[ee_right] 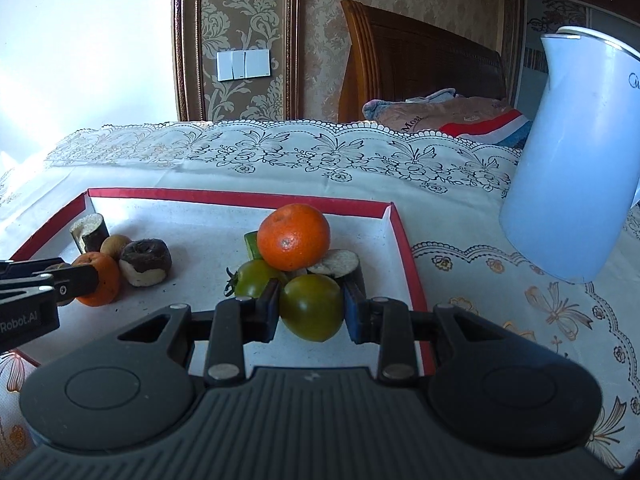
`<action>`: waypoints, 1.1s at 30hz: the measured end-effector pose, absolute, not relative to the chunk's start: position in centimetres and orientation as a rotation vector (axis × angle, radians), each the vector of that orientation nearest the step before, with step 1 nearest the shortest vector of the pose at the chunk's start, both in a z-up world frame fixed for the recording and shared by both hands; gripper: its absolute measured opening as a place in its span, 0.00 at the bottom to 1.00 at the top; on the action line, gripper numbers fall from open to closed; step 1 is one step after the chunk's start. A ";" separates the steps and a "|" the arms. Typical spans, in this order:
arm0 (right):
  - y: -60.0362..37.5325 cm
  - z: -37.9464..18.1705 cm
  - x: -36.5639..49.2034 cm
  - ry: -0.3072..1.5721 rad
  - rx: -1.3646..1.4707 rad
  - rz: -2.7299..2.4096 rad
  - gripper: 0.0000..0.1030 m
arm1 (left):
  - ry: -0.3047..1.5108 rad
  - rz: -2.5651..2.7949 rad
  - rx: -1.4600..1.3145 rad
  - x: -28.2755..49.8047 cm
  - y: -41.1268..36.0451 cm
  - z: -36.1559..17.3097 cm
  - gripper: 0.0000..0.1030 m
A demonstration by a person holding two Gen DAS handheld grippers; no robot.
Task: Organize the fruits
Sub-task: 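Carry the brown fruit with the left gripper while the right carries the tomato into the tray, then open the left gripper releasing the brown fruit while the right releases the green tomato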
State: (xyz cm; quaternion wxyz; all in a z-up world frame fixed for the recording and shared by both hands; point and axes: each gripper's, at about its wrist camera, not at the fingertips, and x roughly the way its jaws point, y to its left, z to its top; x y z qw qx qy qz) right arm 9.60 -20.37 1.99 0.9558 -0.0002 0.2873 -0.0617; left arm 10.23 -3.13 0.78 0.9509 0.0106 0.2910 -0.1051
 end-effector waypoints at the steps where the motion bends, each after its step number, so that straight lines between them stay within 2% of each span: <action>1: -20.4 2.0 9.6 0.585 0.007 -0.125 0.30 | 0.591 -0.209 0.029 10.1 -3.2 0.7 0.28; 17: -20.7 1.7 9.5 0.590 0.023 -0.133 0.31 | 0.596 -0.214 0.000 10.1 -2.8 0.4 0.28; 20: -20.8 1.7 9.4 0.590 0.022 -0.134 0.31 | 0.605 -0.215 -0.021 10.3 -2.5 0.4 0.31; 24: -20.6 1.6 9.4 0.588 0.008 -0.137 0.31 | 0.593 -0.179 0.000 10.2 -2.6 0.3 0.46; 28: -20.6 1.7 9.4 0.589 0.011 -0.136 0.31 | 0.597 -0.181 -0.006 10.3 -2.5 0.3 0.46; 33: -20.7 1.6 9.4 0.591 0.018 -0.135 0.31 | 0.599 -0.168 -0.005 10.4 -2.4 0.3 0.53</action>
